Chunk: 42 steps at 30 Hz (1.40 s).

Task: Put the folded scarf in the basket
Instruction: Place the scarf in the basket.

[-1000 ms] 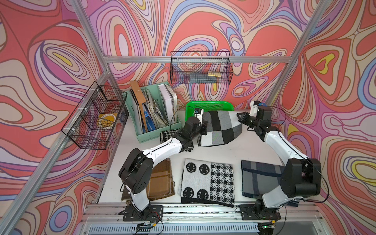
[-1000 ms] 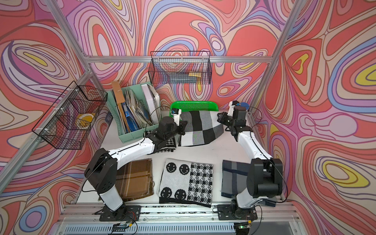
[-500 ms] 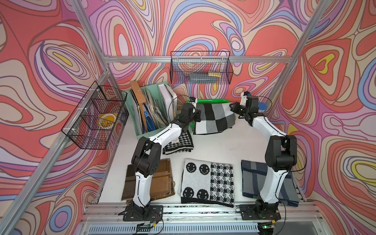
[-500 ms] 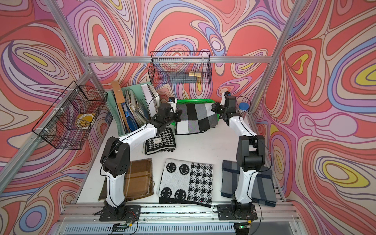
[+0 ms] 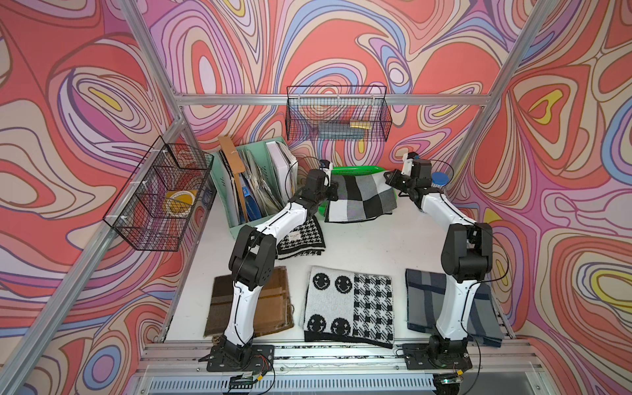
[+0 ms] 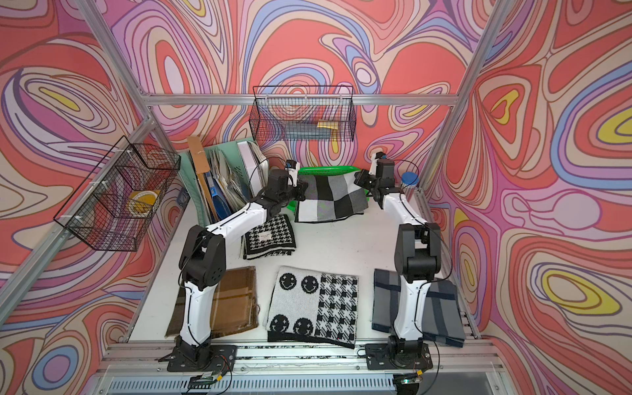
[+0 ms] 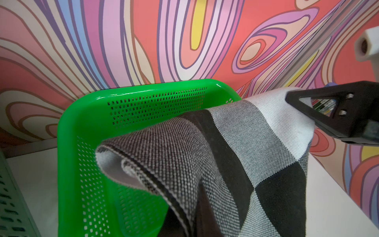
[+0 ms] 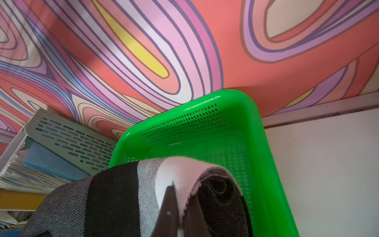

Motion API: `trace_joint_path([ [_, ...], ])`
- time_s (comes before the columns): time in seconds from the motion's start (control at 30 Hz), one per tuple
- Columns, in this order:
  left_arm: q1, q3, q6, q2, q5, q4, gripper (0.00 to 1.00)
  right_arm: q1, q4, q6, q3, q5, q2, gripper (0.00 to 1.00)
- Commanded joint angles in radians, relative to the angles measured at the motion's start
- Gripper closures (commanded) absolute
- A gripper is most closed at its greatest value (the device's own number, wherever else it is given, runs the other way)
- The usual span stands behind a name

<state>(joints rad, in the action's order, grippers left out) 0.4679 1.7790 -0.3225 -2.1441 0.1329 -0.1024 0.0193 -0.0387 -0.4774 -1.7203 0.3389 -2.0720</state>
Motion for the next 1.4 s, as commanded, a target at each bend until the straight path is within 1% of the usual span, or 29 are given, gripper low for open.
trace_joint_path([
  [0.0,-0.015,0.042,-0.019,0.036,-0.002,-0.047,1.0,-0.004,0.05,-0.01,-0.051,-0.015,0.039,1.0],
  [0.23,-0.038,0.055,-0.038,0.005,-0.051,-0.075,1.0,-0.003,0.024,-0.019,-0.153,-0.009,-0.049,1.0],
  [0.37,-0.043,0.139,-0.032,-0.048,-0.037,-0.017,1.0,-0.002,0.01,-0.018,-0.205,-0.011,-0.11,1.0],
  [0.6,-0.046,0.211,0.001,-0.138,-0.074,0.037,1.0,-0.001,0.007,-0.017,-0.251,-0.01,-0.191,1.0],
  [0.67,-0.05,0.211,-0.002,-0.149,-0.072,0.035,1.0,-0.001,0.001,-0.012,-0.265,-0.008,-0.209,1.0],
  [0.8,-0.053,0.237,0.002,-0.183,-0.078,0.037,1.0,0.002,-0.003,-0.01,-0.277,-0.011,-0.234,1.0],
  [0.93,-0.061,0.335,0.008,-0.242,-0.059,0.096,1.0,0.002,0.003,-0.009,-0.271,-0.023,-0.241,1.0],
  [1.07,-0.062,0.382,0.035,-0.266,-0.062,0.105,1.0,0.004,0.005,-0.006,-0.282,-0.026,-0.25,1.0],
  [1.17,-0.065,0.427,0.037,-0.289,-0.064,0.146,1.0,0.004,0.001,-0.007,-0.295,-0.028,-0.263,1.0],
  [1.37,-0.065,0.401,0.032,-0.303,-0.081,0.159,1.0,0.004,-0.021,-0.01,-0.321,-0.037,-0.294,1.0],
])
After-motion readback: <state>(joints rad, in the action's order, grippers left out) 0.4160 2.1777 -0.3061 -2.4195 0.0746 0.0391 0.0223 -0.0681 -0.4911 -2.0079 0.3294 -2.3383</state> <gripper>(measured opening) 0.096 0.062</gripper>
